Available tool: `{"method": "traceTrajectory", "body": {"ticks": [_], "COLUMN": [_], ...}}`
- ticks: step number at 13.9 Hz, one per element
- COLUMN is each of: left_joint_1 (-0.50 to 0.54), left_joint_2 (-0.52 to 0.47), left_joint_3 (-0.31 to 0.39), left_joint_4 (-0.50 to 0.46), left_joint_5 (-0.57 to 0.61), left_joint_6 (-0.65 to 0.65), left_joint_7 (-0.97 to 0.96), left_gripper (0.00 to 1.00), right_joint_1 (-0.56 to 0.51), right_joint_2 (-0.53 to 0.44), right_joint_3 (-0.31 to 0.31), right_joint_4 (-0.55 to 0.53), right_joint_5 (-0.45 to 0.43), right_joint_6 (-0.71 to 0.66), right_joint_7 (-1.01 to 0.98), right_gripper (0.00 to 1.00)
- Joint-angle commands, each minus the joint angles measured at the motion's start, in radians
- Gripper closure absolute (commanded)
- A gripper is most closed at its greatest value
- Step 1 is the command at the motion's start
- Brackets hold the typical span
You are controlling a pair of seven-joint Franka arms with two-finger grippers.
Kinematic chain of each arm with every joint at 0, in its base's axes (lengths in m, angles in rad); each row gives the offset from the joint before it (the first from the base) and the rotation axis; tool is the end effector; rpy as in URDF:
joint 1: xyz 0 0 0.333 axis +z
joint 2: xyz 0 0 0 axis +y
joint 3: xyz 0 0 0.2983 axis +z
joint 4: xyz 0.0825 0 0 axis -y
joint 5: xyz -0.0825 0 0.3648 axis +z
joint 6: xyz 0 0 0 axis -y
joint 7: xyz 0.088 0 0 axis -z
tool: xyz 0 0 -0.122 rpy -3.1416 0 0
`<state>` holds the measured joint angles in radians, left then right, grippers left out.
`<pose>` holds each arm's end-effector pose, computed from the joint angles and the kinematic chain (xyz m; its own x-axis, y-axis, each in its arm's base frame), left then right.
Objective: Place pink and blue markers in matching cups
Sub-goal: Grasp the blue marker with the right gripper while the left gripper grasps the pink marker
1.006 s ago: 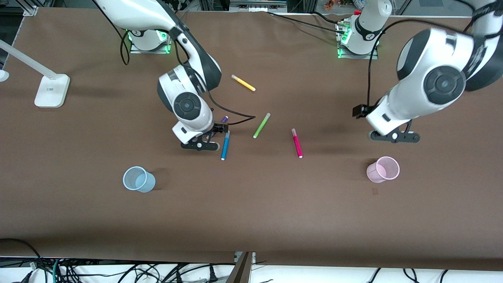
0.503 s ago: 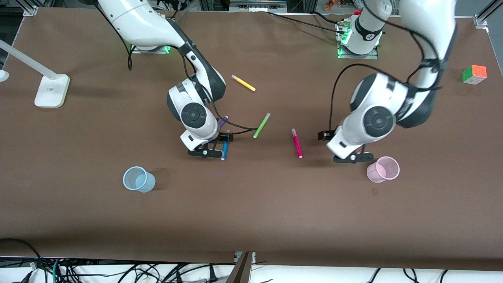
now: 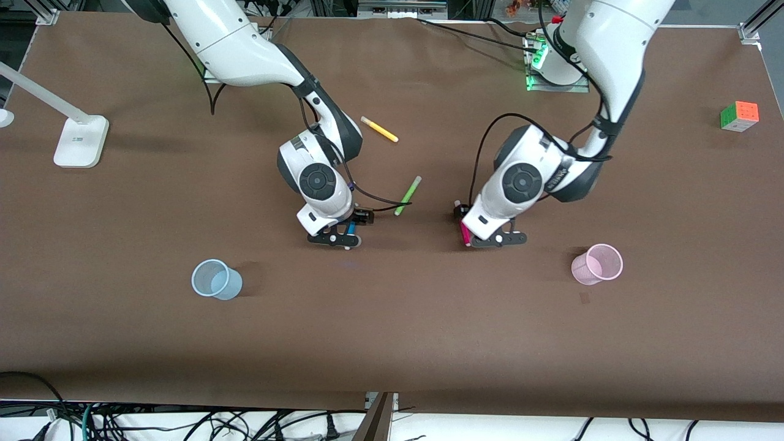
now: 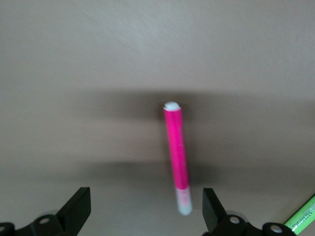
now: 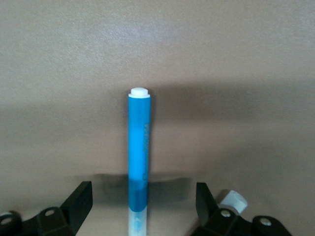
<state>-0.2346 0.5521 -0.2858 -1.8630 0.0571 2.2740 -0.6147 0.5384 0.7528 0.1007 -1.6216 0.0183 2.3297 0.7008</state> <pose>0.5272 -0.2935 0.2048 0.9839 0.0833 -0.1581 0.0879 -0.9959 0.0222 0.5330 0.3889 0.1652 0.9915 -0.0982 -0.0854 -0.1015 -0.9942 -0.0345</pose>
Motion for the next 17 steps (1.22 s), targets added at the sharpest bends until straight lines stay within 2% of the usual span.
{"method": "traceTrajectory", "body": {"ticks": [1, 2, 3, 4, 5, 7, 8, 9, 11, 12, 14, 16, 17], "left_joint_1": [-0.058, -0.061, -0.061, -0.063, -0.063, -0.063, -0.066, -0.077, -0.074, -0.074, -0.071, -0.066, -0.065], "left_joint_2": [-0.011, -0.002, 0.012, 0.020, 0.028, 0.031, 0.040, 0.054, 0.054, 0.054, 0.040, 0.013, -0.004], "left_joint_3": [0.010, 0.010, 0.010, 0.010, 0.010, 0.010, 0.010, 0.011, 0.010, 0.010, 0.011, 0.014, 0.017], "left_joint_4": [-0.093, -0.103, -0.105, -0.104, -0.100, -0.099, -0.099, -0.096, -0.097, -0.097, -0.097, -0.087, -0.070], "left_joint_5": [-0.010, -0.008, -0.008, -0.008, 0.010, 0.036, 0.036, 0.036, 0.036, 0.036, 0.036, 0.036, 0.038], "left_joint_6": [0.129, 0.149, 0.162, 0.165, 0.165, 0.179, 0.186, 0.190, 0.202, 0.199, 0.185, 0.089, 0.031], "left_joint_7": [-0.045, -0.034, -0.034, -0.033, -0.034, -0.040, -0.046, -0.046, -0.046, -0.046, -0.042, -0.036, -0.034], "left_gripper": [0.00, 0.00, 0.00, 0.00, 0.09, 0.38, 0.47, 0.47, 0.64, 0.68, 0.85, 0.97, 1.00], "right_joint_1": [0.012, 0.012, 0.012, 0.012, 0.012, 0.012, 0.012, 0.011, -0.001, -0.012, -0.052, -0.093, -0.122], "right_joint_2": [0.017, 0.017, 0.016, 0.016, 0.017, 0.016, 0.016, 0.011, -0.007, -0.032, -0.090, -0.145, -0.164], "right_joint_3": [-0.006, -0.006, -0.007, -0.006, -0.007, -0.007, -0.007, -0.007, -0.010, -0.012, -0.009, -0.010, -0.012], "right_joint_4": [0.022, 0.022, 0.022, 0.022, 0.022, 0.022, 0.022, 0.022, 0.043, 0.049, 0.084, 0.124, 0.140], "right_joint_5": [-0.004, -0.006, -0.008, -0.011, -0.014, -0.024, -0.024, -0.023, -0.017, -0.014, -0.005, 0.029, 0.058], "right_joint_6": [0.011, 0.011, 0.011, 0.011, 0.011, 0.011, 0.011, 0.011, -0.013, -0.068, -0.194, -0.304, -0.349], "right_joint_7": [0.019, 0.016, 0.013, 0.011, 0.011, 0.009, 0.009, 0.003, -0.012, -0.026, -0.055, -0.081, -0.114], "right_gripper": [0.32, 0.55, 0.71, 0.81, 0.85, 0.92, 1.00, 1.00, 1.00, 1.00, 1.00, 1.00, 1.00]}}
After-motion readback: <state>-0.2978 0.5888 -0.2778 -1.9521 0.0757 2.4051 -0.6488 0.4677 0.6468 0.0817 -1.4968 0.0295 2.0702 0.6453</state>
